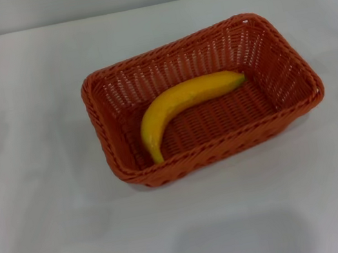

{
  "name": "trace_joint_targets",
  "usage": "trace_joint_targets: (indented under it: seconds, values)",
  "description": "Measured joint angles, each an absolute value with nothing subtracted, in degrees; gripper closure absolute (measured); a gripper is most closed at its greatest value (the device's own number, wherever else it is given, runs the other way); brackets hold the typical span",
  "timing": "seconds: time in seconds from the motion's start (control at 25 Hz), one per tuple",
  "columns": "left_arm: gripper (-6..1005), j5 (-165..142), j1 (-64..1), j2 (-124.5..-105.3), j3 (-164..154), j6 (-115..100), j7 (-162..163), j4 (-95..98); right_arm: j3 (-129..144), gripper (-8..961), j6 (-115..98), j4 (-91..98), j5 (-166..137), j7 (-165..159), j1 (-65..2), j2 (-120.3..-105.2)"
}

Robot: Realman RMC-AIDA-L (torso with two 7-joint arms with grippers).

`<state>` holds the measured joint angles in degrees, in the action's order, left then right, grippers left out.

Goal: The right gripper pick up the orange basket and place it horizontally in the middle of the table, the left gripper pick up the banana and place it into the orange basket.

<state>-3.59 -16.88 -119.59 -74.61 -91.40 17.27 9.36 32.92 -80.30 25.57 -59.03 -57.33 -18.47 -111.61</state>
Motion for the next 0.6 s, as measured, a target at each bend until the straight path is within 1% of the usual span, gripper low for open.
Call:
trace_joint_targets:
  seconds: [0.32,0.6]
  values:
    - [123,4.88,-19.36,-119.98,-73.66,-81.50,5.37,6.15,32.01,84,-79.89,25.84,-59.03,-57.38,-17.97,-111.61]
    - [124,7.68,-20.02,-119.71,-73.52,-76.44,4.26,5.29,30.80,83,-80.23,25.84,-58.99,-57.34,-17.62,-111.61]
